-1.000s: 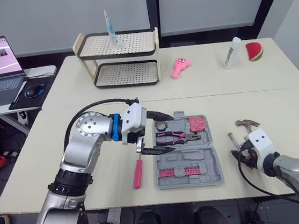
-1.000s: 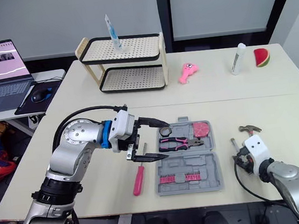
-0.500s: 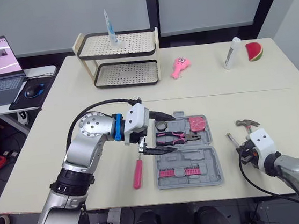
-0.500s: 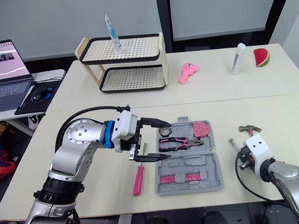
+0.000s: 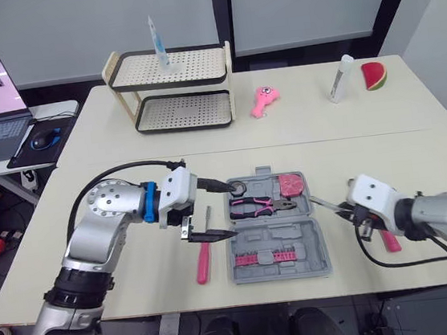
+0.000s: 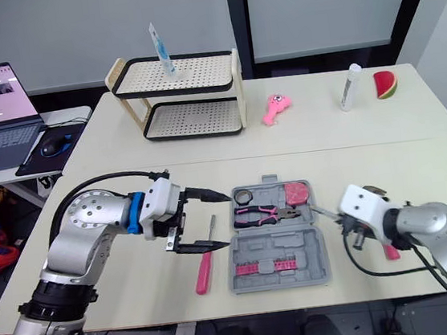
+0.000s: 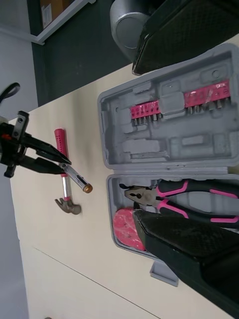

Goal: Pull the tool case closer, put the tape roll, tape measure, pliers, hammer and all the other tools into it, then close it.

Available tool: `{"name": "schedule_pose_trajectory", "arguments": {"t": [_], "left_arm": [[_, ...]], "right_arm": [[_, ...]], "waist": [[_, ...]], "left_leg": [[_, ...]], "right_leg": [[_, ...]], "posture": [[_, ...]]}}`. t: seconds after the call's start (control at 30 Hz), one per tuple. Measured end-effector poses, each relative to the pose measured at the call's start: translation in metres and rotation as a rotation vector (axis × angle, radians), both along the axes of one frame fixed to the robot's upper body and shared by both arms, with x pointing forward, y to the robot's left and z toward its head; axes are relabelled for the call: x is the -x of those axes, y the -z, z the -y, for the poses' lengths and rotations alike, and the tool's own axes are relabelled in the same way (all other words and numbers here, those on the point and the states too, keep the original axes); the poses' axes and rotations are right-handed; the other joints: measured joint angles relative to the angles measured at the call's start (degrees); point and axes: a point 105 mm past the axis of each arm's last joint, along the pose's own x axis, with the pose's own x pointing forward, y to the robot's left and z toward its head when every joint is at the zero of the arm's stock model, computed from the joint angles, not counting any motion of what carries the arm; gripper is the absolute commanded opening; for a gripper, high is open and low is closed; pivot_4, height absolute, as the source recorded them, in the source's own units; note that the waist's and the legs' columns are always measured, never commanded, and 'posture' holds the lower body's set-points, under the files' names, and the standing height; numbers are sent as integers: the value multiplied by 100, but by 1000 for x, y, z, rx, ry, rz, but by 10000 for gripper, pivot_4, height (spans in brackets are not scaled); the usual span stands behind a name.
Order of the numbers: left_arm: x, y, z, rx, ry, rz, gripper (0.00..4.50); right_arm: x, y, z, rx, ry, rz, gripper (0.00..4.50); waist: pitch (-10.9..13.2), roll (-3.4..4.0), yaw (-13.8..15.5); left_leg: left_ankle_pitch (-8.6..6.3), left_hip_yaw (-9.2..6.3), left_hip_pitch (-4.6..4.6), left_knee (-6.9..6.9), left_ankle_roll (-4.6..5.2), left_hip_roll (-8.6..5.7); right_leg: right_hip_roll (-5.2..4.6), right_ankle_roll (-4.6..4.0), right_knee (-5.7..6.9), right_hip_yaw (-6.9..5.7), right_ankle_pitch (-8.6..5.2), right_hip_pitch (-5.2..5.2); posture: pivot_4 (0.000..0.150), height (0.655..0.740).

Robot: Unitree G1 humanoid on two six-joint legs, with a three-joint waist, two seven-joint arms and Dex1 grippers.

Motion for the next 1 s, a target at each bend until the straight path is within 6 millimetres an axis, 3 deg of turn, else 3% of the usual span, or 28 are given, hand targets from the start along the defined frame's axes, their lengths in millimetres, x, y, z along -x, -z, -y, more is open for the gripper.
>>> {"name": "schedule_pose_trajectory", "arguments": {"t": [0.1, 0.23, 0.37, 1.0], "left_arm": [[4, 6, -8, -23, -7, 0, 45000], [9, 15, -16, -60, -4, 20, 45000], [10, 20, -20, -57, -34, 6, 45000], [10, 19, -30, -84, -64, 6, 45000]], "right_arm": [[-1, 0, -18, 63, -95, -17, 3493], [-10, -5, -57, 89, -186, 6, 3493], [-11, 7, -80, 155, -248, -6, 3493], [-15, 28, -104, 219, -305, -9, 3493]], "waist": [[1, -1, 45], [0, -1, 53], [0, -1, 60], [0, -1, 24]], "left_leg": [[0, -1, -1, 1, 0, -2], [1, -8, -3, -2, -2, -1], [1, -12, -5, -1, -2, -5], [1, -18, -3, -4, -2, -5]], "right_leg": [[-4, 0, -4, -1, 0, -2], [-4, 0, -3, -3, 0, -8], [-6, 0, -2, -4, 0, -12], [-5, 0, 18, -6, 0, -24]], "posture": [[1500, 7400], [1500, 7400], [1500, 7400], [1500, 7400]]}}
